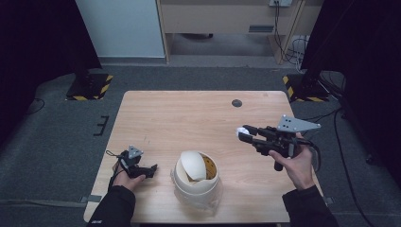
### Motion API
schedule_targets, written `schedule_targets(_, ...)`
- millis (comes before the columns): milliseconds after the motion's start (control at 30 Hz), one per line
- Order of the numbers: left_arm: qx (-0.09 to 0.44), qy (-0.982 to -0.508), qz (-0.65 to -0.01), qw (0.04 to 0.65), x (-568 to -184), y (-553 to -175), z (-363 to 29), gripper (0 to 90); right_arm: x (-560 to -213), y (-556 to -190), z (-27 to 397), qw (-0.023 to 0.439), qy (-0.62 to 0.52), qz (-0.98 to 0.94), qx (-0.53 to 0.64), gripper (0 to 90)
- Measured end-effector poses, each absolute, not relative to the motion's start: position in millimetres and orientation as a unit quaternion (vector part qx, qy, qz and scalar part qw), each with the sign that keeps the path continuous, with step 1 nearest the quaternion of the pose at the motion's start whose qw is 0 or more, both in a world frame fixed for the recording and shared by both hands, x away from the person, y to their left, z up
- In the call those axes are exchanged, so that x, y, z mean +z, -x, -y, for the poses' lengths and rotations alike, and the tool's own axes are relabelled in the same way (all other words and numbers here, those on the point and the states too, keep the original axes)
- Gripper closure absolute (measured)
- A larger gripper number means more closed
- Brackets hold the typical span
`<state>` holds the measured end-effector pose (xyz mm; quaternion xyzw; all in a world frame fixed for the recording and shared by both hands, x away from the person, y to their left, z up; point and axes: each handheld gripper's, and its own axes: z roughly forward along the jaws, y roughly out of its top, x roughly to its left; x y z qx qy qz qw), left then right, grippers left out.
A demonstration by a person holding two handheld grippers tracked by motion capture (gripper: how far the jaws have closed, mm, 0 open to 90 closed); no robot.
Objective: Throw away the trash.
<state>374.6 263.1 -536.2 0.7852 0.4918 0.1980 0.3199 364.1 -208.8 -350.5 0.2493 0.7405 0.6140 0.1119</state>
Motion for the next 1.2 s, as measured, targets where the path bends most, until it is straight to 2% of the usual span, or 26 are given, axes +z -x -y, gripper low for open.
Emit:
schedule_targets(567,0.198,-0.785,-0.492,0.320,-536,-375,-263,0.0,-358,-360,185,0.068,-0.215,-0.753,0.619,65.3)
schedule_targets(1200,0.198,-0.785,-0.492,0.320,-536,-375,-263,0.0,-384,-358,153,0.015,-0.189,-0.785,0.589,65.2)
